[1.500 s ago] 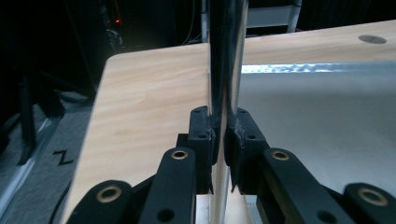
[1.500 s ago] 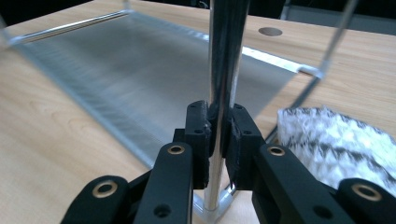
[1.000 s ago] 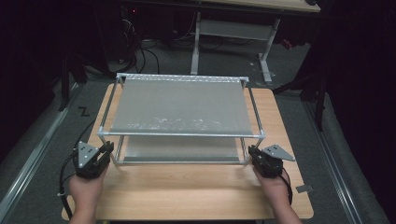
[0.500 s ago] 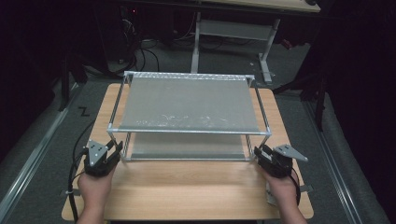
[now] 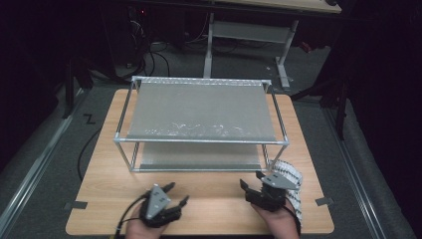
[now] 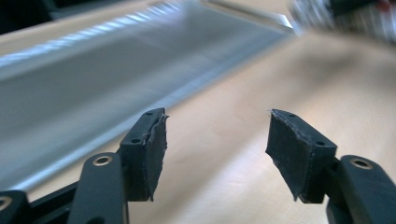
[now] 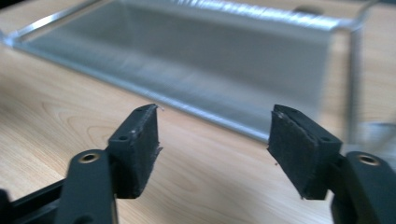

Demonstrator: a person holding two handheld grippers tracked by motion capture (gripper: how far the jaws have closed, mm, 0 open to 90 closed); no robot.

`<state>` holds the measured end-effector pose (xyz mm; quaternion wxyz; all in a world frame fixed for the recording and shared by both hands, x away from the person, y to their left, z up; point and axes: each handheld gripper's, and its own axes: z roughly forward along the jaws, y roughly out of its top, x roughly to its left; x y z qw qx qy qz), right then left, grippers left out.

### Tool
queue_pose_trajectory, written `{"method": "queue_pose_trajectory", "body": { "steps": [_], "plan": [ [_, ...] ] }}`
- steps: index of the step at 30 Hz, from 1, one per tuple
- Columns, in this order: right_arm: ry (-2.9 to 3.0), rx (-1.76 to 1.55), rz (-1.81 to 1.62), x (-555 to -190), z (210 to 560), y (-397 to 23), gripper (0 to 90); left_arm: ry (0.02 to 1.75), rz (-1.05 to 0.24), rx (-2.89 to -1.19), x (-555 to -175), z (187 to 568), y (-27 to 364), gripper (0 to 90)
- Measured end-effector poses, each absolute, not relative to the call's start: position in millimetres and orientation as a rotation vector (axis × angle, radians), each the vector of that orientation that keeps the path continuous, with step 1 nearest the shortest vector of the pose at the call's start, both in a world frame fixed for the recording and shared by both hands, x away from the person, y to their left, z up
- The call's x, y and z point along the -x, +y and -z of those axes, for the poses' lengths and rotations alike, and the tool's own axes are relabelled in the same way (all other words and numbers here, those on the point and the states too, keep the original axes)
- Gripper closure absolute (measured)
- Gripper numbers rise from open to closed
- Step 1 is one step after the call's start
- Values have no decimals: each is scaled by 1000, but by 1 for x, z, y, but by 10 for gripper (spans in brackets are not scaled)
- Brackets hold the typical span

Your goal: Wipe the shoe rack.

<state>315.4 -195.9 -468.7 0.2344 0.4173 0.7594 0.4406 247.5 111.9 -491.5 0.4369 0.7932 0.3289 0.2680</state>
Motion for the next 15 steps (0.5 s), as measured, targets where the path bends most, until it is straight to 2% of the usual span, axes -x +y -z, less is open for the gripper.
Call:
{"method": "queue_pose_trajectory", "body": {
  "steps": [3, 7, 15],
  "plan": [
    [2106, -1111, -1193, -312, 481, -185, 318, 775, -670, -2086, -248, 502, 104, 384],
    [2132, -1063, -1152, -306, 487, -187, 317, 806, -634, -2048, -250, 501, 115, 385],
    [2143, -1073, -1138, -302, 491, -192, 323, 874, -644, -1968, -246, 496, 136, 388]
  ]
}}
